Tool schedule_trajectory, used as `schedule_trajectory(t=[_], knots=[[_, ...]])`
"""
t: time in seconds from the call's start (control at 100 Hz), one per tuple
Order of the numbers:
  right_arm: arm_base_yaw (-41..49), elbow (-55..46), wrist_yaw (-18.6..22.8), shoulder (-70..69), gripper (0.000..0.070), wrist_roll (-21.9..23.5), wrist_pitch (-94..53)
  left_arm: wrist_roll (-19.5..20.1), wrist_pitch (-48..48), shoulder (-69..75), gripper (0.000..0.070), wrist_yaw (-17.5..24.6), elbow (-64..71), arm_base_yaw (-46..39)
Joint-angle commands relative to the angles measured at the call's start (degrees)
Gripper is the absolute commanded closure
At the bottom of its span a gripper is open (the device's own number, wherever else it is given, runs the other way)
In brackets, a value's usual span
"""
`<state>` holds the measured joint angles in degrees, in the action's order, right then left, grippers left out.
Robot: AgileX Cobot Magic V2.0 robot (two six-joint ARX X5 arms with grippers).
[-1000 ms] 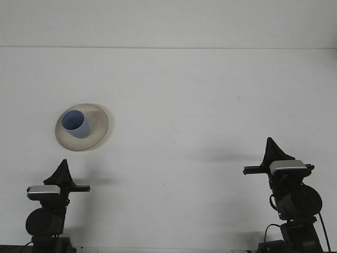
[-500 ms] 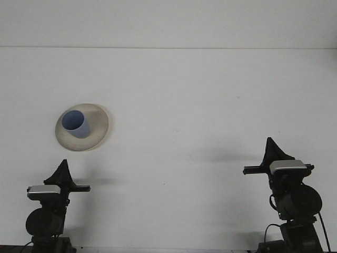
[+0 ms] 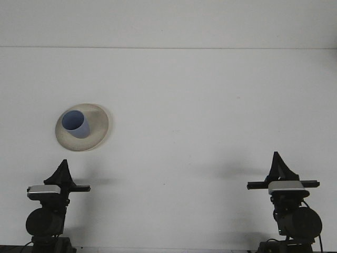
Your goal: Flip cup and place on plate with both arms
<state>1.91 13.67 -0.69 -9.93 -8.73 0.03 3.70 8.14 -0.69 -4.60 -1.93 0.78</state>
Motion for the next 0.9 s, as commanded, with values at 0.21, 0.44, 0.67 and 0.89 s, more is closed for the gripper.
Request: schedule_trajectory(t=[0.21,0.44,0.67,0.89], knots=[[-3.48,-12.94,0.33,9.88,0.0700,-10.82,-0.35,0.13,0.63,0.04,0.0687,-0.31,1.14,-0.04],[-3.93,-12.94,0.22,9.88,0.0700,-11.61,1.42,0.13,0.90,0.07,0.0687,-0.31,1.11,-0.07],[-3.85,-12.94,0.48,9.88,0.0700,-11.63,4.33,0.13,0.94,0.09,0.0687,-0.31,1.11,-0.07],[-3.85,-12.94,0.48,9.88,0.0700,-11.63,4.28,0.13,0.92,0.09,0.0687,-0.31,1.11,-0.07]])
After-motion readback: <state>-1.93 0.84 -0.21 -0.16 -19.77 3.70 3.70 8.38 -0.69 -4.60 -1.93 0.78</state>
